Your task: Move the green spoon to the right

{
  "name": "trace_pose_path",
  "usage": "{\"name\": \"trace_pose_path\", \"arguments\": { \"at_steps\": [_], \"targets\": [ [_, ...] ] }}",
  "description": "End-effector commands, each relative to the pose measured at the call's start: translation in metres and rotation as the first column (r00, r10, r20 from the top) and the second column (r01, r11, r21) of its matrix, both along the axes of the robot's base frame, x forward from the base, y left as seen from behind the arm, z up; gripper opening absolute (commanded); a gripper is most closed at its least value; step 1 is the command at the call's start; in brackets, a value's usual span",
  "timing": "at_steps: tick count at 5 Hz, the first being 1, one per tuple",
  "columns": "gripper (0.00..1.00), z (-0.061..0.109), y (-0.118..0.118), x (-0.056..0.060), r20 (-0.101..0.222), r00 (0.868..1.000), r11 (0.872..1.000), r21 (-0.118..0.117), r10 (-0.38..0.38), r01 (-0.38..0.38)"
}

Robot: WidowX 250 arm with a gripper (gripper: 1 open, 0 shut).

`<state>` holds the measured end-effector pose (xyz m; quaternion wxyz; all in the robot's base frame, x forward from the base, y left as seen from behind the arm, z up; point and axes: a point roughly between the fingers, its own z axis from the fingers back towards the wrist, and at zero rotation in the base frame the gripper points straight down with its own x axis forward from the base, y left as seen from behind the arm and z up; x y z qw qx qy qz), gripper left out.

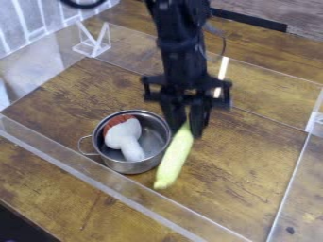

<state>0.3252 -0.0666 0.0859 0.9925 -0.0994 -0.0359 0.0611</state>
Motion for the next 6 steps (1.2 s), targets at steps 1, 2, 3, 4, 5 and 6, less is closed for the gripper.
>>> {"name": "trace_pose_path", "arguments": {
  "at_steps": [1,2,3,4,5,6],
  "targets": [
    [0.0,0.005,-0.016,-0.004,0.114,0.993,0.999,-0.007,-0.044,0.045],
    [0.0,-0.018,-0.023,-0.01,0.115,0.992,0.998,-0.006,-0.061,0.062],
    [0.0,-0.043,-0.025,-0.013,0.104,0.991,0.997,-0.007,-0.078,0.08],
    [0.0,-0.048,-0.035,-0.013,0.099,0.981,0.985,-0.008,-0.168,0.17],
    [0.0,-0.051,-0.041,-0.013,0.087,0.966,0.97,-0.003,-0.243,0.244],
    [0.0,-0.059,-0.042,-0.025,0.068,0.977,0.979,-0.008,-0.204,0.205]
  ]
}}
